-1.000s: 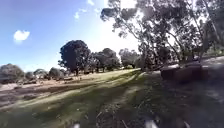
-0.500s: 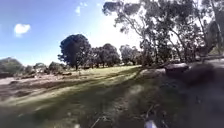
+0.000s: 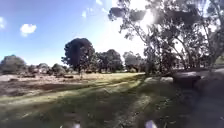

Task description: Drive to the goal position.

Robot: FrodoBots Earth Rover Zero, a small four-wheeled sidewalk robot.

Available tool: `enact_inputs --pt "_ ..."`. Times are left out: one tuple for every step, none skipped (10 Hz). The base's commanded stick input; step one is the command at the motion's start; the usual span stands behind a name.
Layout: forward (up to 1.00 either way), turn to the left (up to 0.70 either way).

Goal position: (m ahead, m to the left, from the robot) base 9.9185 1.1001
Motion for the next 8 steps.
enact_inputs --pt "0.70 0.02" --pt "0.70 0.02" --pt "0.70 0.02" --pt "0.70 0.02" --pt "0.70 0.02" --pt "0.70 0.02" --pt "0.70 0.01" --pt "0.70 0.00"
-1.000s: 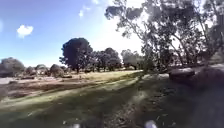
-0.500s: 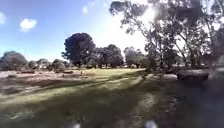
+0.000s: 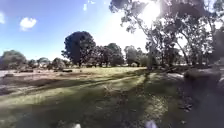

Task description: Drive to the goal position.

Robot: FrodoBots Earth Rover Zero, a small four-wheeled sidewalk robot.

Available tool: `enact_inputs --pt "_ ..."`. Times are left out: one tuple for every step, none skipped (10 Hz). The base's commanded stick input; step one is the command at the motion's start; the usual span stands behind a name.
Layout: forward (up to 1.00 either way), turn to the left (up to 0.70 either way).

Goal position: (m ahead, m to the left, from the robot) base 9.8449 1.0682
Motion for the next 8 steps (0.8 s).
enact_inputs --pt "0.70 0.00" --pt "0.70 0.01" --pt "0.70 0.00" --pt "0.70 0.02" --pt "0.70 0.02" --pt "0.70 0.01" --pt "0.70 0.02" --pt "0.70 0.01"
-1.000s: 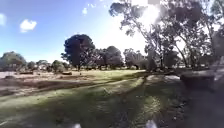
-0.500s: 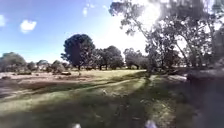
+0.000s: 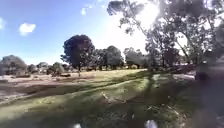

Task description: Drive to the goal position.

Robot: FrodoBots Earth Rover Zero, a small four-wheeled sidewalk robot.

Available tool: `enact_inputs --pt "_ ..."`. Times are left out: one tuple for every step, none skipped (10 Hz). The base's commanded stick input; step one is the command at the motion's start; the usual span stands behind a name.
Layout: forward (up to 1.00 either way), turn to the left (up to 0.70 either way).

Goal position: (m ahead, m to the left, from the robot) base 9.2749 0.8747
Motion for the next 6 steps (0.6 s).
enact_inputs --pt "0.70 0.00" --pt "0.70 0.01" --pt "0.70 0.03" --pt "0.70 0.04" --pt "0.70 0.28" --pt "0.70 0.34"
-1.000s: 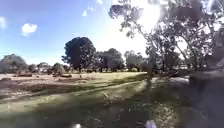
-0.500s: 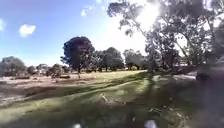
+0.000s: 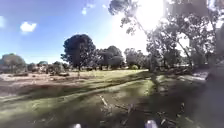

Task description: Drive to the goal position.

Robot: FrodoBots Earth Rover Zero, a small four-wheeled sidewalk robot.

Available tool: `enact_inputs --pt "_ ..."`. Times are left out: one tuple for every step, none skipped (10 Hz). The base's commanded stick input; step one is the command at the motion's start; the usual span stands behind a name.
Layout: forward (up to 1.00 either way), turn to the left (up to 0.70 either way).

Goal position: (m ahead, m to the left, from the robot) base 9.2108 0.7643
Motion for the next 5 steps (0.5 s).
enact_inputs --pt "0.70 0.18" --pt "0.70 0.04" --pt "0.70 0.01" --pt "0.70 0.00" --pt "0.70 0.00"
